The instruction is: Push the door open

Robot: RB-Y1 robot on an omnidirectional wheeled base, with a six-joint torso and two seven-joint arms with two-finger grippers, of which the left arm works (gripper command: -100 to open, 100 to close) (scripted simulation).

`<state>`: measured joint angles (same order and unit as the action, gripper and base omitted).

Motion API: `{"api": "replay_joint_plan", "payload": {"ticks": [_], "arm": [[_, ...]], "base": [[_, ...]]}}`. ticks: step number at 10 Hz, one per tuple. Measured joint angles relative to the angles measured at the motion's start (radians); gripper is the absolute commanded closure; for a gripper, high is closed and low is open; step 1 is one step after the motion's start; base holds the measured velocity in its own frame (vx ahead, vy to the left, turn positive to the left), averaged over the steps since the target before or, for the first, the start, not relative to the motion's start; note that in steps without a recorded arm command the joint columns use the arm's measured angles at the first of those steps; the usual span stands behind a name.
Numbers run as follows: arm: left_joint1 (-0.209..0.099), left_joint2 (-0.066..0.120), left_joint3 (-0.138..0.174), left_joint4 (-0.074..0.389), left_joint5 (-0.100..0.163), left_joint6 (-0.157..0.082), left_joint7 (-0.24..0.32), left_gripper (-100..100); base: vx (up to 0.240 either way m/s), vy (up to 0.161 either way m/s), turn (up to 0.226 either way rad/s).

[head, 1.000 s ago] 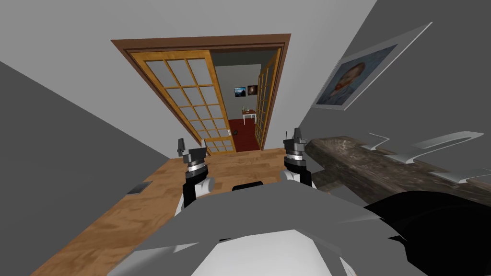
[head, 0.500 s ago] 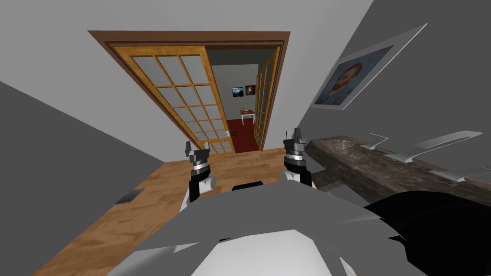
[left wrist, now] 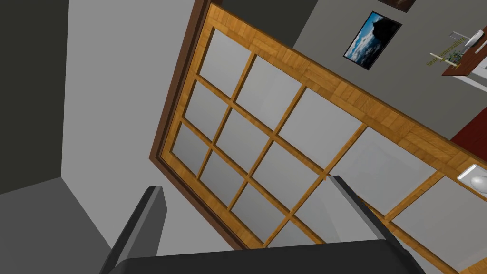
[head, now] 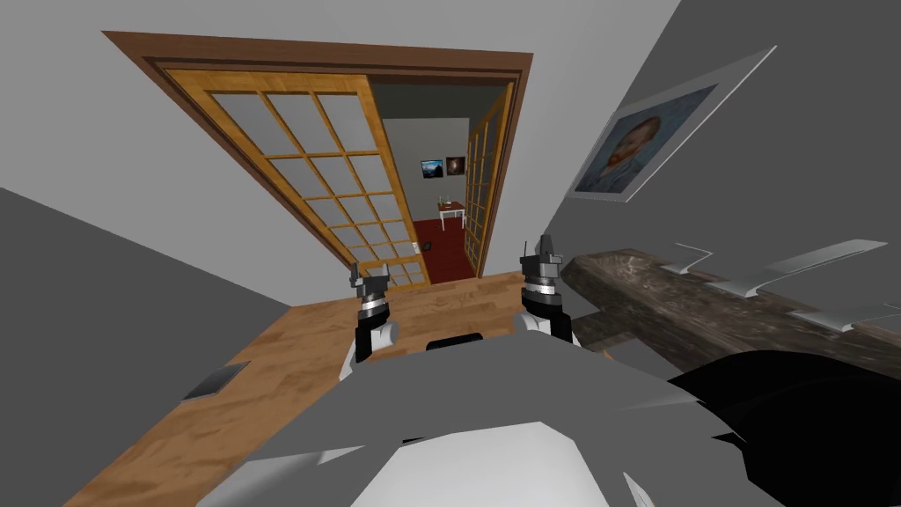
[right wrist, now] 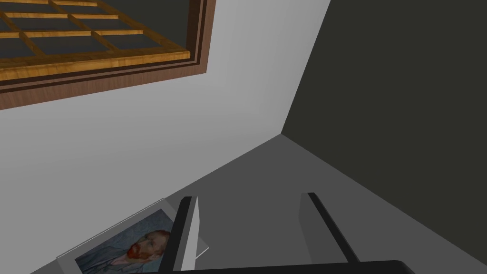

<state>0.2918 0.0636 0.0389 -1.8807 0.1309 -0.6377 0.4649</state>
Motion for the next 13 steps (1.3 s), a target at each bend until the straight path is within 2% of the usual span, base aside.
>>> {"api": "replay_joint_plan", "payload": {"ticks": [3, 6, 13], "arm": [[-0.021, 0.006, 0.010, 0.059, 0.008, -0.010, 0.043, -100], [-0.054, 0.012, 0.021, 0.143, 0.015, -0.030, 0.085, -100], [-0.126, 0.021, 0.047, 0.318, 0.035, -0.059, 0.197, -100]], "base": [[0.055, 0.031, -0.057], [0.066, 0.037, -0.079], [0.069, 0.041, -0.058]]}}
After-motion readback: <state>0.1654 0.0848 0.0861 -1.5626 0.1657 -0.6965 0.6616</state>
